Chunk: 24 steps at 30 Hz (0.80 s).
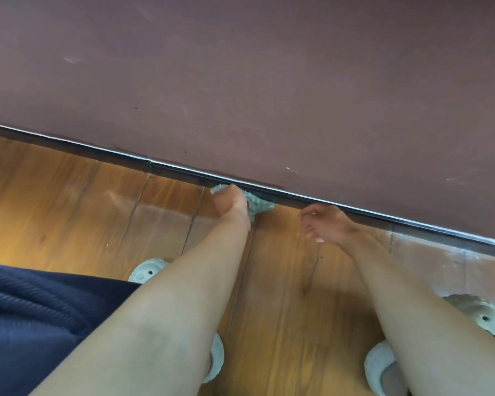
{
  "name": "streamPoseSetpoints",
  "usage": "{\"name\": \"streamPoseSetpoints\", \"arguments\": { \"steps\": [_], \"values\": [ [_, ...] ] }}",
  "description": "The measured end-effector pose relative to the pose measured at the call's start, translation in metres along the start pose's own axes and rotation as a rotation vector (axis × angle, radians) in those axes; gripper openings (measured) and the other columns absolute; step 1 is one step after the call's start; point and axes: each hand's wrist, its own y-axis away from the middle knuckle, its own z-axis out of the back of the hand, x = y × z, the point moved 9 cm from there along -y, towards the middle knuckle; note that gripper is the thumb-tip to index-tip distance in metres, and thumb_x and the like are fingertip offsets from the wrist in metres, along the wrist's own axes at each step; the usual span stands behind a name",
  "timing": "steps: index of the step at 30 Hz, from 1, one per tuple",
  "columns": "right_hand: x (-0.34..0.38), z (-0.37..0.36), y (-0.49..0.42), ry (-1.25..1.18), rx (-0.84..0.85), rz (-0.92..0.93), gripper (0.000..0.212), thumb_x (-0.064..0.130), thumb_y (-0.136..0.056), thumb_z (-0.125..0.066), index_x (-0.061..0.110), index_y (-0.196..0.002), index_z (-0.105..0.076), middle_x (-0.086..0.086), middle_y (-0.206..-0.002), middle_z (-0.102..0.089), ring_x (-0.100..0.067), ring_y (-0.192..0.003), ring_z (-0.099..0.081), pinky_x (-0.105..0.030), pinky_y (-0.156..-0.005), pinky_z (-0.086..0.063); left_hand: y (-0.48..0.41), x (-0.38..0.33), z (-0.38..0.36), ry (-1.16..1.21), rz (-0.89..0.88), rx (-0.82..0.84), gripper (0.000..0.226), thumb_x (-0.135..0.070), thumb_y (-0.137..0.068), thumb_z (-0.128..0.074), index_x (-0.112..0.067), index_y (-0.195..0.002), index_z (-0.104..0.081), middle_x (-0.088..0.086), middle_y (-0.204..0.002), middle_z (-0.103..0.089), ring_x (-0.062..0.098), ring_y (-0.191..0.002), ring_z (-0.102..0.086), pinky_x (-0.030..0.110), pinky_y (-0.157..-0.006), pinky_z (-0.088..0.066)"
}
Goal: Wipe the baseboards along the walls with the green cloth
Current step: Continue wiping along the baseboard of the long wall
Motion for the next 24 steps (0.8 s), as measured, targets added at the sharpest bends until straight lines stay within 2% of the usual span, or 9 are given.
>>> {"name": "streamPoseSetpoints", "arguments": {
  "steps": [3, 6, 9, 11, 13, 16, 19, 22, 24],
  "values": [
    [-0.008, 0.023, 0.004, -0.126, -0.047, -0.005, 0.015, 0.013, -0.090, -0.054, 0.014, -0.092, -0.069, -0.008, -0.080, -0.064, -0.022, -0.066, -0.061, -0.026, -0.056, -0.045, 0.012, -0.003, -0.006, 0.070, 0.037, 0.013, 0.012, -0.018, -0.102, -0.043, -0.014, -0.107, -0.053, -0.002, -0.083, -0.054, 0.017, -0.073, -0.061, 0.025, -0.059, -0.053],
    [-0.019, 0.039, 0.008, -0.247, -0.083, -0.018, 0.014, 0.007, -0.094, -0.052, 0.007, -0.095, -0.066, -0.015, -0.083, -0.060, -0.027, -0.068, -0.059, -0.023, -0.050, -0.039, 0.032, 0.017, -0.027, 0.000, 0.095, 0.106, 0.024, -0.017, -0.101, -0.043, -0.006, -0.117, -0.057, 0.001, -0.085, -0.059, 0.014, -0.060, -0.062, 0.021, -0.051, -0.051],
    [-0.028, 0.044, 0.013, -0.297, -0.083, -0.027, 0.013, 0.005, -0.097, -0.048, 0.008, -0.094, -0.061, -0.017, -0.084, -0.058, -0.026, -0.068, -0.056, -0.025, -0.051, -0.035, 0.068, 0.048, -0.062, -0.055, 0.124, 0.276, 0.021, 0.000, -0.098, -0.040, 0.000, -0.085, -0.057, 0.012, -0.057, -0.065, 0.015, -0.033, -0.059, 0.023, -0.037, -0.049],
    [-0.031, 0.042, 0.011, -0.258, -0.074, -0.033, 0.011, 0.011, -0.095, -0.051, 0.010, -0.097, -0.062, -0.014, -0.087, -0.063, -0.026, -0.068, -0.061, -0.027, -0.053, -0.040, 0.086, 0.064, -0.078, -0.081, 0.131, 0.355, 0.024, 0.001, -0.093, -0.044, -0.003, -0.076, -0.059, 0.012, -0.062, -0.067, 0.020, -0.046, -0.066, 0.028, -0.050, -0.057],
    [-0.035, 0.045, 0.010, -0.234, -0.076, -0.044, 0.013, 0.013, -0.092, -0.054, 0.012, -0.100, -0.065, -0.010, -0.090, -0.067, -0.026, -0.072, -0.067, -0.028, -0.056, -0.047, 0.087, 0.075, -0.087, -0.093, 0.114, 0.378, 0.015, -0.003, -0.090, -0.049, -0.005, -0.083, -0.063, 0.016, -0.083, -0.071, 0.026, -0.066, -0.071, 0.034, -0.065, -0.061],
    [-0.033, 0.048, 0.010, -0.251, -0.060, -0.030, 0.011, 0.011, -0.092, -0.054, 0.012, -0.096, -0.065, -0.010, -0.082, -0.066, -0.023, -0.065, -0.065, -0.029, -0.056, -0.045, 0.073, 0.071, -0.079, -0.118, 0.049, 0.308, 0.011, -0.009, -0.080, -0.054, -0.006, -0.083, -0.064, 0.018, -0.094, -0.074, 0.029, -0.078, -0.074, 0.047, -0.081, -0.063],
    [-0.032, 0.057, 0.015, -0.226, -0.052, -0.014, 0.012, 0.013, -0.094, -0.054, 0.011, -0.101, -0.064, -0.008, -0.080, -0.064, -0.020, -0.065, -0.060, -0.031, -0.063, -0.047, 0.061, 0.047, -0.050, -0.041, -0.012, 0.114, 0.018, -0.007, -0.094, -0.051, -0.011, -0.076, -0.054, 0.005, -0.088, -0.065, 0.026, -0.081, -0.069, 0.042, -0.087, -0.061],
    [-0.035, 0.064, 0.019, -0.179, -0.051, -0.016, 0.016, 0.015, -0.094, -0.054, 0.011, -0.103, -0.067, -0.008, -0.085, -0.066, -0.018, -0.065, -0.061, -0.032, -0.067, -0.049, 0.048, 0.033, -0.038, 0.005, -0.002, 0.043, 0.017, -0.017, -0.098, -0.051, -0.005, -0.103, -0.062, 0.000, -0.102, -0.063, 0.027, -0.103, -0.069, 0.043, -0.092, -0.059],
    [-0.041, 0.068, 0.021, -0.135, -0.044, -0.017, 0.016, 0.013, -0.093, -0.053, 0.011, -0.100, -0.067, -0.008, -0.084, -0.065, -0.019, -0.067, -0.061, -0.032, -0.068, -0.050, 0.054, 0.034, -0.041, 0.012, -0.009, 0.034, 0.015, -0.015, -0.093, -0.057, -0.011, -0.105, -0.066, 0.001, -0.102, -0.070, 0.026, -0.097, -0.072, 0.039, -0.085, -0.061]
  ]
}}
